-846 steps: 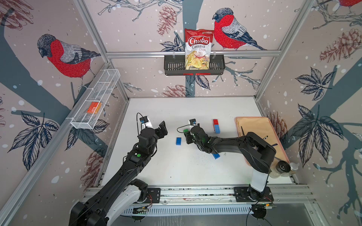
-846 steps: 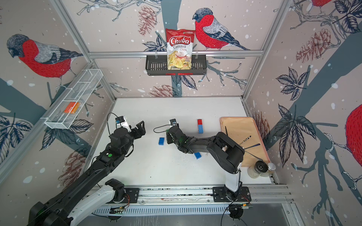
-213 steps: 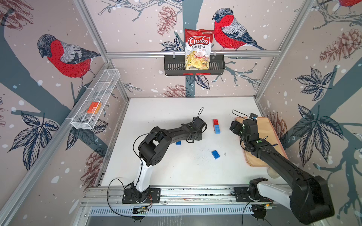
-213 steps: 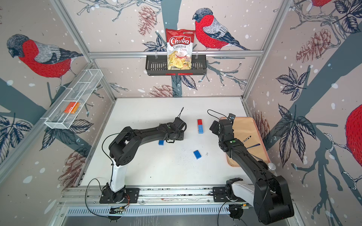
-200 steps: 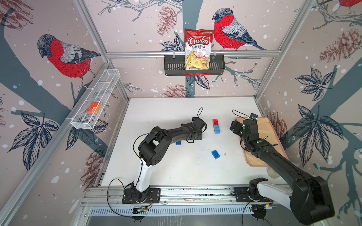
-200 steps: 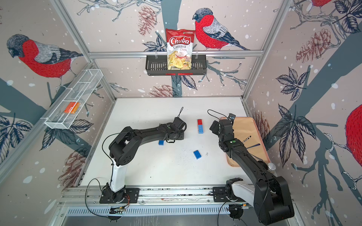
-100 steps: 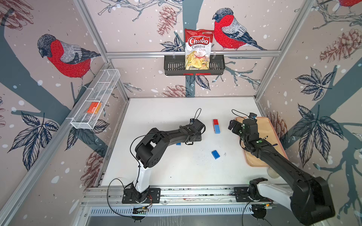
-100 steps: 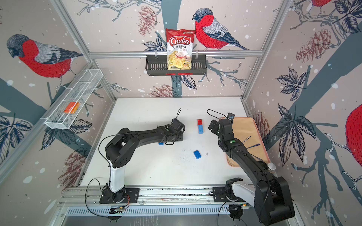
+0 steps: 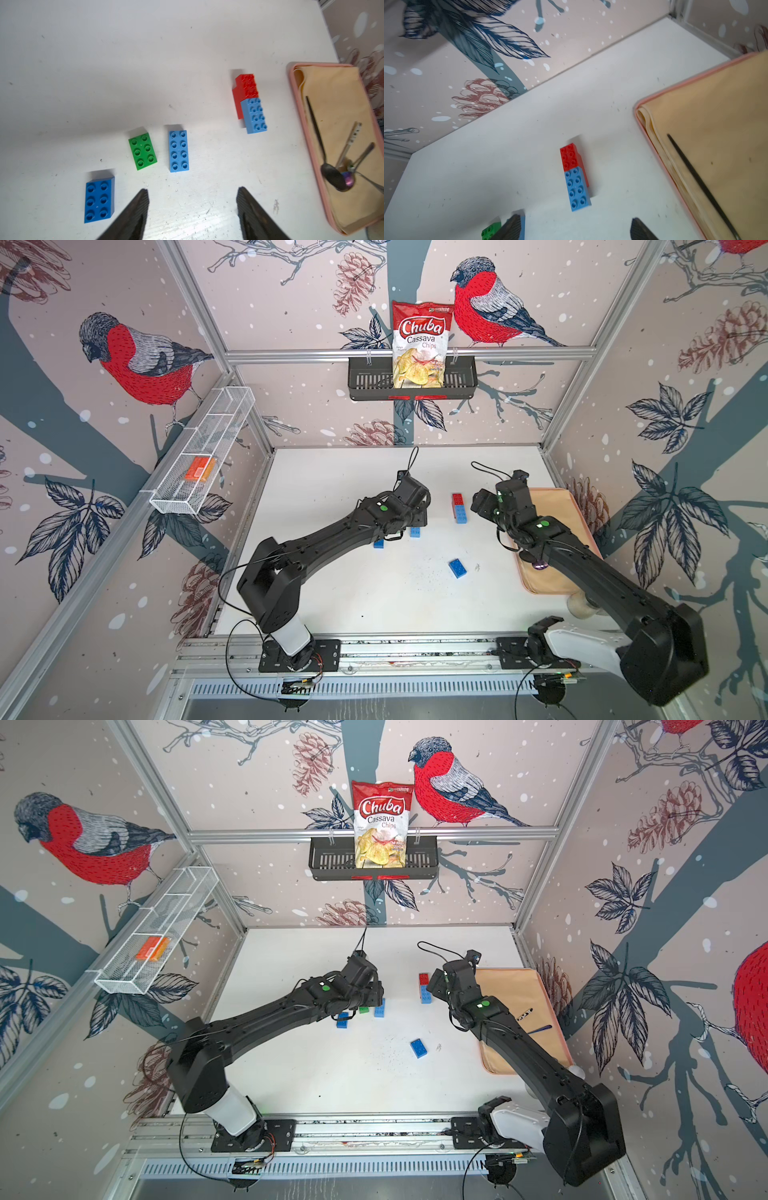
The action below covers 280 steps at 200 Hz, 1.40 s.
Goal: Assemble a rectangle with lego
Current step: Adjust the lego brick at the center of the board, then pick up the lego brick from the center of the board.
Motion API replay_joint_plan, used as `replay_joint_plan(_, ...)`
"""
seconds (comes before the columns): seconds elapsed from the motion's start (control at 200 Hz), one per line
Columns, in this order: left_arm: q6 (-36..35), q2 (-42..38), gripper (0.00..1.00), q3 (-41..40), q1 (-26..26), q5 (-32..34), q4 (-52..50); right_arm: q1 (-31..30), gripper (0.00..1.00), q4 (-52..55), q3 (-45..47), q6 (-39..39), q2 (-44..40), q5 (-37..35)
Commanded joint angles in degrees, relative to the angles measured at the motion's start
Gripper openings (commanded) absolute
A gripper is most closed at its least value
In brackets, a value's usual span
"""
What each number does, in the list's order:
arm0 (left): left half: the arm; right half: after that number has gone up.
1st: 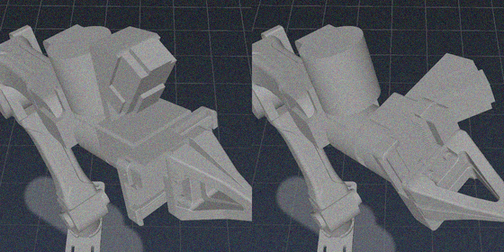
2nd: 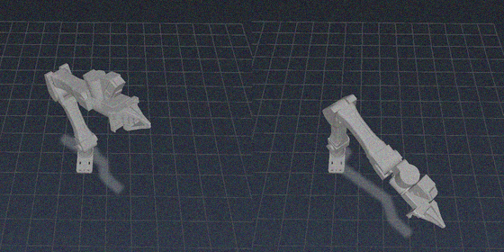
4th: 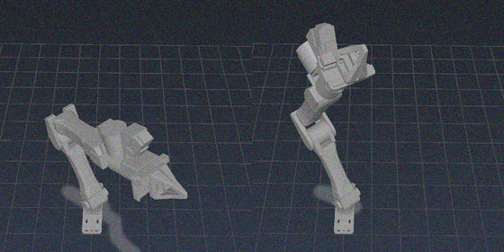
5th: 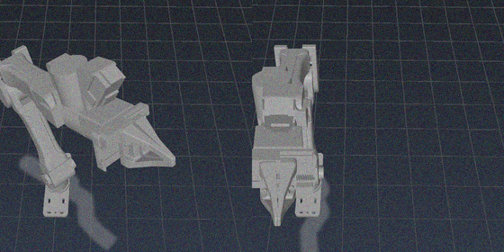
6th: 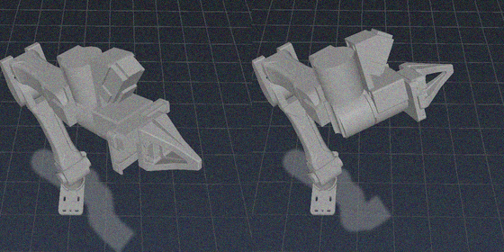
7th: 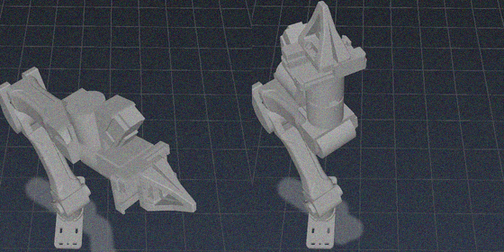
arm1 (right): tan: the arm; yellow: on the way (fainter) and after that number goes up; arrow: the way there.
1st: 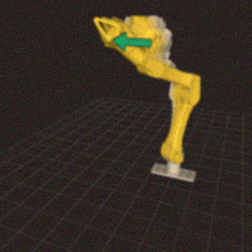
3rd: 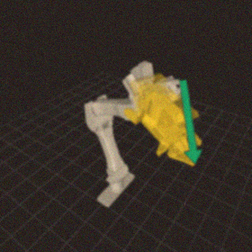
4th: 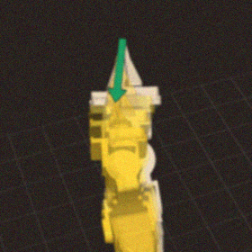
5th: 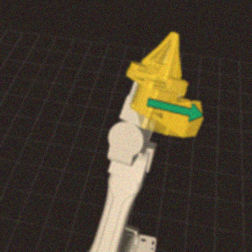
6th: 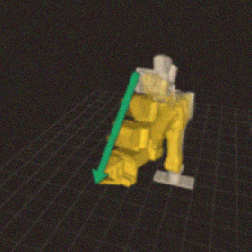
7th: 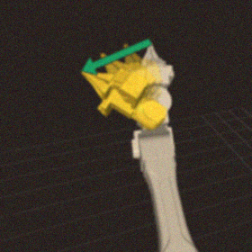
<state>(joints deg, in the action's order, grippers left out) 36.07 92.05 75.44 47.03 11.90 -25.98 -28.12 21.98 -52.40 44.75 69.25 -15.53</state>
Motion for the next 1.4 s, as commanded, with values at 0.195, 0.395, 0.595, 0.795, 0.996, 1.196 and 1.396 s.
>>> replay_joint_plan(0.195,-21.52,-7.6,0.86,-8.04,0.0,0.06,6.66,-8.94,0.87,25.57,-4.94,33.89,7.98,-4.05)
replay_joint_plan(0.395,-24.03,-18.96,0.87,-20.72,0.08,-2.32,15.56,-11.5,0.91,24.19,-2.55,43.15,6.01,-2.14)
replay_joint_plan(0.595,-21.47,-29.57,0.95,-31.76,-1.78,3.67,25.8,-13.61,0.89,22.41,2.91,50.82,8.6,5.09)
replay_joint_plan(0.795,-22.53,-26.51,0.96,-30.6,-3.65,-0.22,23.18,-16.26,0.88,22.8,3.13,54.28,11.59,9.29)
replay_joint_plan(0.996,-22.63,-26.71,0.95,-32.57,-3.61,-4.0,22.93,-17.71,0.88,23.31,-0.73,55.43,15.49,10.38)
replay_joint_plan(1.196,-22.33,-28.47,0.95,-33.3,-3.52,-4.24,23.0,-17.73,0.77,21.02,-1.72,55.88,19.11,12.39)
replay_joint_plan(1.396,-23.02,-29.6,0.95,-33.61,-2.83,-1.76,21.7,-17.5,0.75,19.56,-2.7,55.1,22.75,12.81)
